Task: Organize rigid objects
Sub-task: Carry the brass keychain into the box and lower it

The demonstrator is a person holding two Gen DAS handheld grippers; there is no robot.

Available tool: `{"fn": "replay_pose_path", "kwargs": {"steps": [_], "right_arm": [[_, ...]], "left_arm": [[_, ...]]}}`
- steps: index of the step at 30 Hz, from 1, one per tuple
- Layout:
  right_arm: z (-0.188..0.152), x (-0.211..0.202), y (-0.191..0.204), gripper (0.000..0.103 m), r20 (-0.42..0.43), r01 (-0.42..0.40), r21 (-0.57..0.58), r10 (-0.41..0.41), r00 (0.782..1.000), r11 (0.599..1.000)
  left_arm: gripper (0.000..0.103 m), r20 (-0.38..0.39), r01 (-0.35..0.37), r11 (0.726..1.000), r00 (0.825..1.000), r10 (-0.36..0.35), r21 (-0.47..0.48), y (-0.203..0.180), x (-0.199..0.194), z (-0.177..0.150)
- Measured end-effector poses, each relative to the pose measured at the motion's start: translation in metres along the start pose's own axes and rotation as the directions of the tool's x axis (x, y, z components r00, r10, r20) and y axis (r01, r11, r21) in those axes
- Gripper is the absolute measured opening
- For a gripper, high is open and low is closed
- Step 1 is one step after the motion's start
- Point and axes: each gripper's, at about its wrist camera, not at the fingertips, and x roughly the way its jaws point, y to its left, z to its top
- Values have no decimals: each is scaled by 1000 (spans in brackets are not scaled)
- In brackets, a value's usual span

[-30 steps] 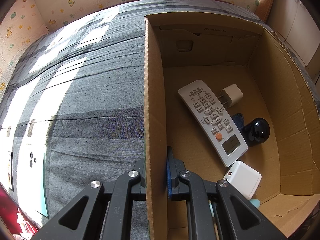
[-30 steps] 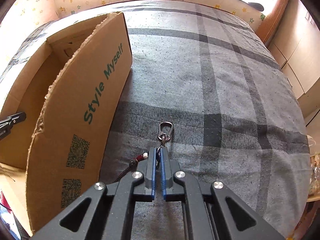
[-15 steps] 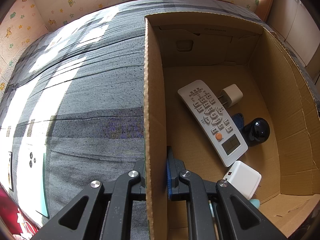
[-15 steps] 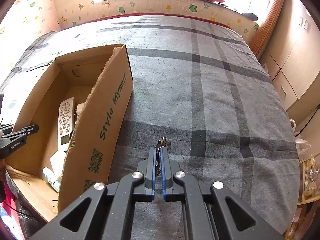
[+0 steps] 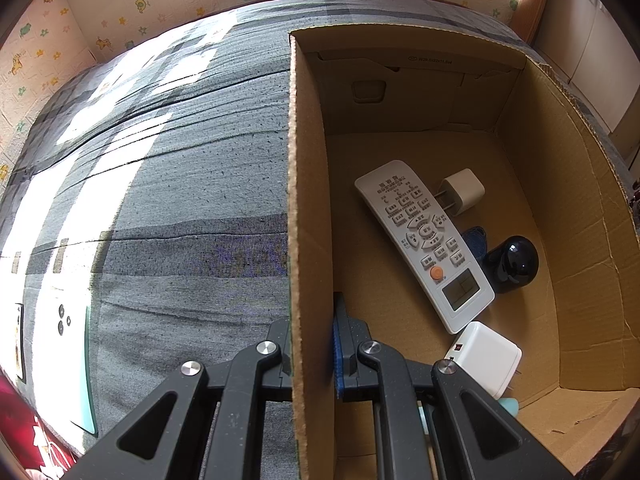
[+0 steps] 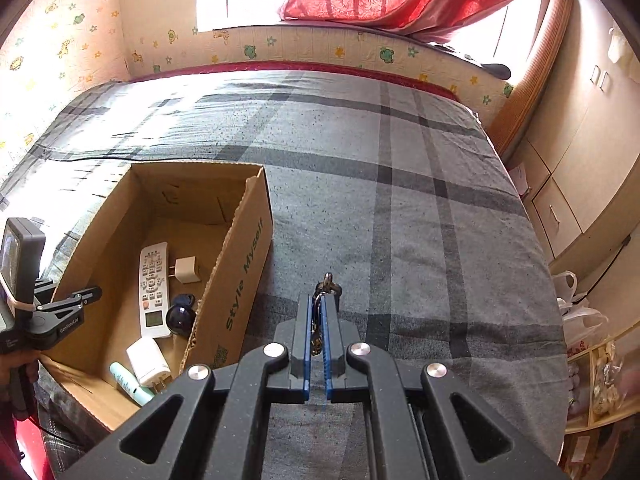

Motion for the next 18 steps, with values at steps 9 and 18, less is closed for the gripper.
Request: {"fn": "replay_pose_path", "kwargs": {"steps": [9, 18], "right_arm": [[26, -23, 7, 3, 51, 1, -16, -1, 999, 1000], [52, -42, 23, 3, 106, -24, -41, 28, 994, 999]], "left_arm": [[11, -2, 3, 1000, 1000, -3, -2, 1, 1, 0], [11, -2, 3, 1000, 1000, -3, -4, 2, 1, 0]]}}
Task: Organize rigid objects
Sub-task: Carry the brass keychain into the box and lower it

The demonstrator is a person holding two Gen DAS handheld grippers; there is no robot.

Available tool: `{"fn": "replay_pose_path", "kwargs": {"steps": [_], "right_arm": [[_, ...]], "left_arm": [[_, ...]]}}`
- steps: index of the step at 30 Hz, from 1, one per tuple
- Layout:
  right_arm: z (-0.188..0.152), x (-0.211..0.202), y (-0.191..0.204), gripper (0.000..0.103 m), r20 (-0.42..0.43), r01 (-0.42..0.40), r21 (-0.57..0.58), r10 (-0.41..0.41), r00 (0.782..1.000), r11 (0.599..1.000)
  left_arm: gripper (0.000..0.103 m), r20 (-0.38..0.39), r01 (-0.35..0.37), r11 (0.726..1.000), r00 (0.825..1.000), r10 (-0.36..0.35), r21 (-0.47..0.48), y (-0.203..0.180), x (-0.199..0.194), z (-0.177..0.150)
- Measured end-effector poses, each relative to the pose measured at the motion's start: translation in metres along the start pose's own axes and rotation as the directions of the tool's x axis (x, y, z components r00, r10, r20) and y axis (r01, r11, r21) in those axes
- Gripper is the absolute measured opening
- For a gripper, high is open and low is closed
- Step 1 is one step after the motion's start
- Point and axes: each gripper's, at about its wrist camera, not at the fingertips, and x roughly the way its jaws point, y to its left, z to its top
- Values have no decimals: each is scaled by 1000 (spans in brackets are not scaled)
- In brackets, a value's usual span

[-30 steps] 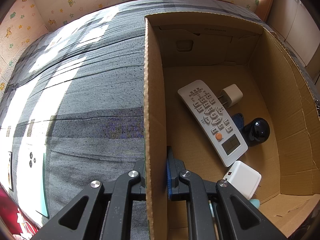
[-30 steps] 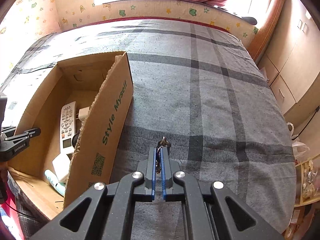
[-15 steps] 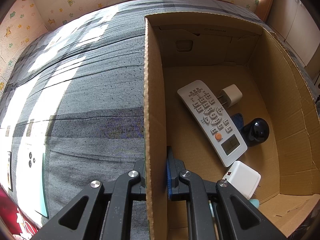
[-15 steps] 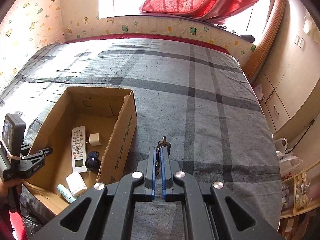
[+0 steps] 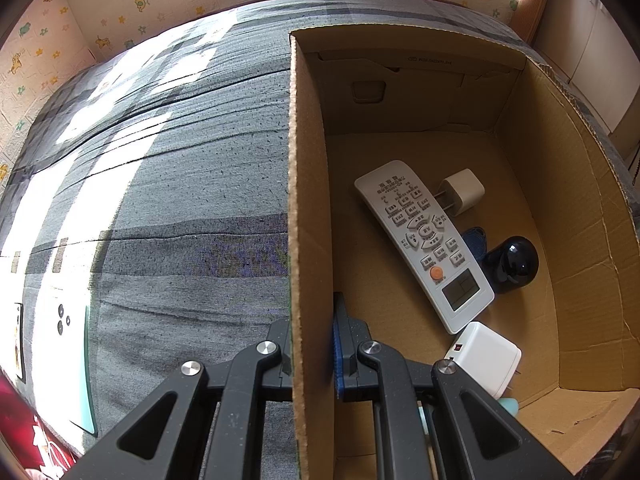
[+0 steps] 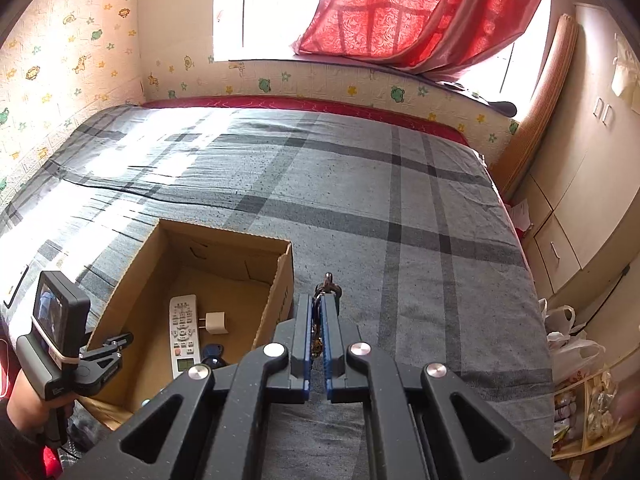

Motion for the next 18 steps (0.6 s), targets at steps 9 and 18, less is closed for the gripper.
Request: {"fn": "replay_pose_path", "kwargs": {"steps": [9, 18], "right_arm": [[20, -3, 36, 3, 34, -76, -39, 78, 996, 996], [20, 22, 77, 3, -4, -137, -80, 137, 991, 987]], "left_arm": [[11, 0, 0, 1000, 1000, 0, 0, 0, 0, 0], [11, 0, 1, 1000, 1000, -1, 0, 0, 1, 0]]}}
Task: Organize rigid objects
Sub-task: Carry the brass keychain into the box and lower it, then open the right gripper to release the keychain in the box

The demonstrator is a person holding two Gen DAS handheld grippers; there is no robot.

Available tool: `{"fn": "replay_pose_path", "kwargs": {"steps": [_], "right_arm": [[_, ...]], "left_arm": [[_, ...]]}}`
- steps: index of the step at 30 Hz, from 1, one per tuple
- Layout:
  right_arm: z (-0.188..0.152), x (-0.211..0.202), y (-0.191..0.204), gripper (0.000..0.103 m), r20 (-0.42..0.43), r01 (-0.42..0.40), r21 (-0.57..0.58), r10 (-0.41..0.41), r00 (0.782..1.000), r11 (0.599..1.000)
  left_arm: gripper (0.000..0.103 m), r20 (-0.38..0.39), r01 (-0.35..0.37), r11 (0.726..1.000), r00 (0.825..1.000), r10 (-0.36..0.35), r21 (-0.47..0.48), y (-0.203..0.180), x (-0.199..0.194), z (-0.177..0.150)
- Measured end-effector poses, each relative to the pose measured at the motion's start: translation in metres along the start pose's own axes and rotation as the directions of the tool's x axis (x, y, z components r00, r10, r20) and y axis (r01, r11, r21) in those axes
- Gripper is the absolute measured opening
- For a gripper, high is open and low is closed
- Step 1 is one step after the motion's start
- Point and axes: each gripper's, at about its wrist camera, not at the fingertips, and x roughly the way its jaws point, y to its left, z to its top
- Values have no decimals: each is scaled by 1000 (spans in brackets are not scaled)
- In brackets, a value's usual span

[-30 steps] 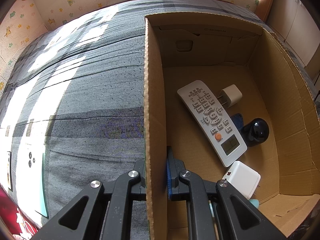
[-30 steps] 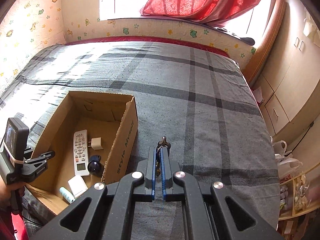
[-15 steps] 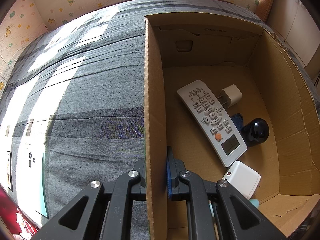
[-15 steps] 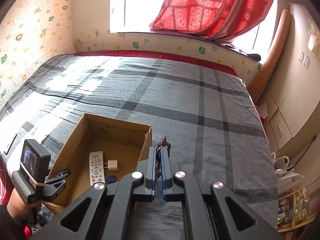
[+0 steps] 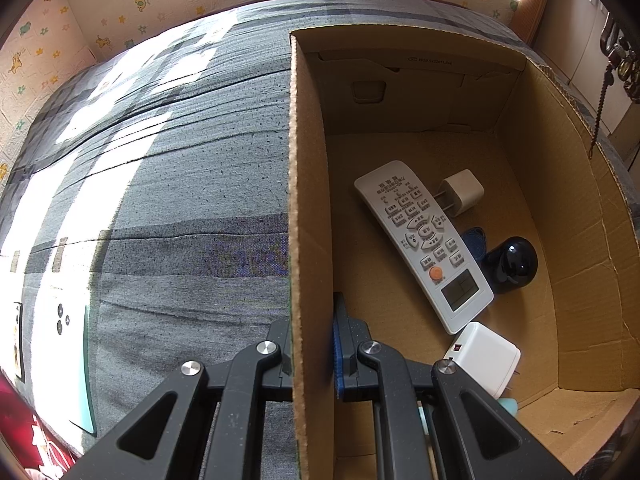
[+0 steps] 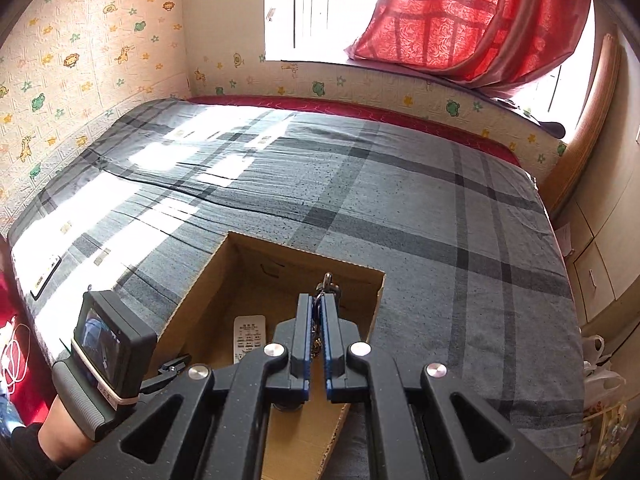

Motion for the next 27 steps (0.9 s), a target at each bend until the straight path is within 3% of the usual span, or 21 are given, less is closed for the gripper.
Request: {"fn": "replay_pose_path", "kwargs": {"steps": [12, 27], "right_arm": [[-30, 79, 28, 3, -158, -21, -20, 18, 987, 1000], [-63, 146, 43, 3, -327, -26, -24, 17, 945, 999]], "left_arm": [[11, 2, 5, 1000, 1000, -5, -3, 0, 0, 0], [11, 1, 6, 1000, 1000, -6, -4, 1, 1, 0]]}}
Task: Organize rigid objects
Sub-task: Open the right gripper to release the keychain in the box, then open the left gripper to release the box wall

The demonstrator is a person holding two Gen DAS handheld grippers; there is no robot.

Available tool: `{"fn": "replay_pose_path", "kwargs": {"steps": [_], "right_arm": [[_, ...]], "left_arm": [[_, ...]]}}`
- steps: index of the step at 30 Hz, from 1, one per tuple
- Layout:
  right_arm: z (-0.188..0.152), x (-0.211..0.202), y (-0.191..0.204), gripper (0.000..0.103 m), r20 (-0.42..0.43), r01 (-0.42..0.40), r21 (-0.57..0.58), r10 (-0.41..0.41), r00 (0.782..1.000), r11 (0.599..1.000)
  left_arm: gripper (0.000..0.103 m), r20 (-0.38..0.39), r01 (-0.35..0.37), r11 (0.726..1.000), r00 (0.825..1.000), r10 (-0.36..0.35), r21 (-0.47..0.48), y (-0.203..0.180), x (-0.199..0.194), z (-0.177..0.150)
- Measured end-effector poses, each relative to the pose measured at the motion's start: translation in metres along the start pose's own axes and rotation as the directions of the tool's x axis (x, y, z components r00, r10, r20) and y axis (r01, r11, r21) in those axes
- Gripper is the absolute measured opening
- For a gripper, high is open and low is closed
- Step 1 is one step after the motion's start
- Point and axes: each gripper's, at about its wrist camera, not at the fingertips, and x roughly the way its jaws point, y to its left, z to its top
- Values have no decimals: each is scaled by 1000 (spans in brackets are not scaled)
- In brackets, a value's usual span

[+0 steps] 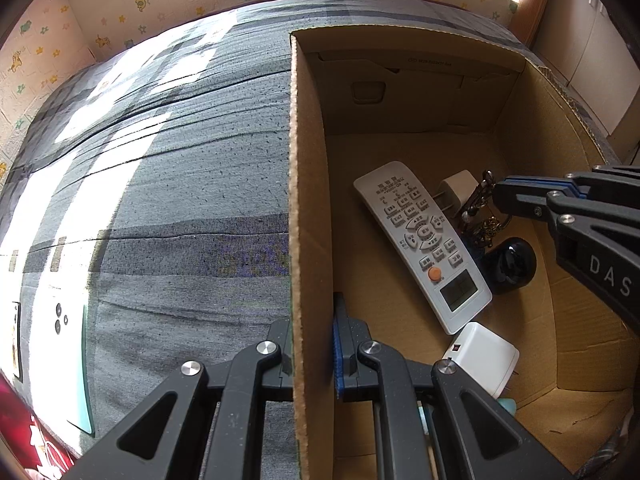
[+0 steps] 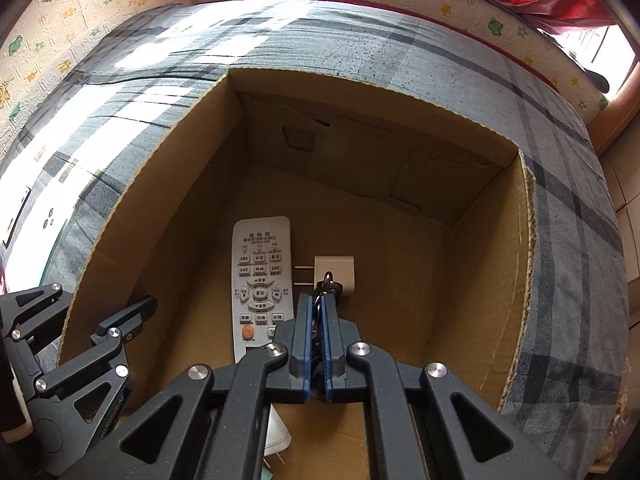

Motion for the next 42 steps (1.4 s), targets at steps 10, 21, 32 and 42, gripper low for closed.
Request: {"fn": "replay_pose_path", "kwargs": {"steps": [10, 21, 32, 42], "right_arm": [[1, 4, -1, 3, -11, 1, 11, -1, 1000, 1000], [2, -11, -3, 45, 28, -9, 17, 9, 1000, 1000], [5, -37, -7, 73, 75, 11, 37, -14, 997, 999], [3, -55, -16, 86, 93, 43, 75, -50, 994, 996]], "left_arm": [[11, 0, -1, 1000, 1000, 1, 3, 0, 0, 1], [11, 1, -2, 1000, 1000, 2, 4, -1, -1, 2], [11, -1, 2, 1000, 1000, -2, 3, 0, -2, 3], [11, 1, -2, 1000, 1000, 2, 5, 1, -2, 3]]}}
